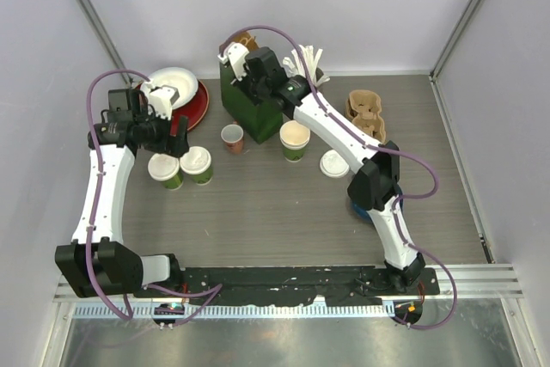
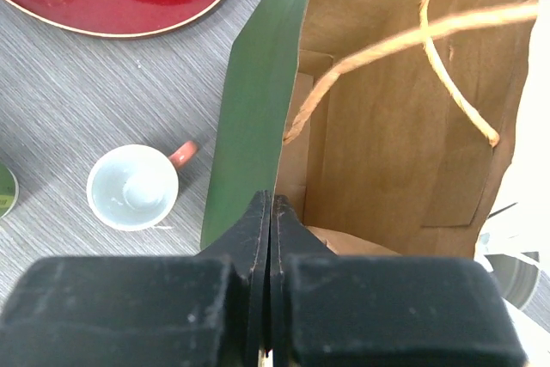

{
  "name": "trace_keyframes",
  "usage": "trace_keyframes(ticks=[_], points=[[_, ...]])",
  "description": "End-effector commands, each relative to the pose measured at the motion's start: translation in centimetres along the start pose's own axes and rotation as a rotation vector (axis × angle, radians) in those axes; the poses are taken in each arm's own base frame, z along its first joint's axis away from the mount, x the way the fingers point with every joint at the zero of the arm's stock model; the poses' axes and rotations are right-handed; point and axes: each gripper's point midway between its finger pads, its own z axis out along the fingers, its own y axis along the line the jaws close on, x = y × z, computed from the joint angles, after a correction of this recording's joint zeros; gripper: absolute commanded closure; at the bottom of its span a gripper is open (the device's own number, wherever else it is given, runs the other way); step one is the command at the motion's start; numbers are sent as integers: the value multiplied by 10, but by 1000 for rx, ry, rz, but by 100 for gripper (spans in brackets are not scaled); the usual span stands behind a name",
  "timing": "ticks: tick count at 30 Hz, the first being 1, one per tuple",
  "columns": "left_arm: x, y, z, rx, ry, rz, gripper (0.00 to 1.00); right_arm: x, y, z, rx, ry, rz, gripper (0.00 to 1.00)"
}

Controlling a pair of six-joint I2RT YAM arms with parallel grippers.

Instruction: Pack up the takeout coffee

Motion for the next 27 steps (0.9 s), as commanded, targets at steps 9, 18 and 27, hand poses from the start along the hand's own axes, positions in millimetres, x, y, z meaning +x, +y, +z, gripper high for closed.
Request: trace_keyframes(ticks=[9, 18, 27], points=[[-6, -6, -16, 5, -41, 20, 14, -105, -58, -98, 182, -293, -42, 99], [-10, -8, -22, 11, -44, 9, 14, -148, -11, -201, 109, -413, -117, 99], [-13, -5, -34, -28, -44, -12, 13, -95, 75, -292, -125, -342, -18, 99]])
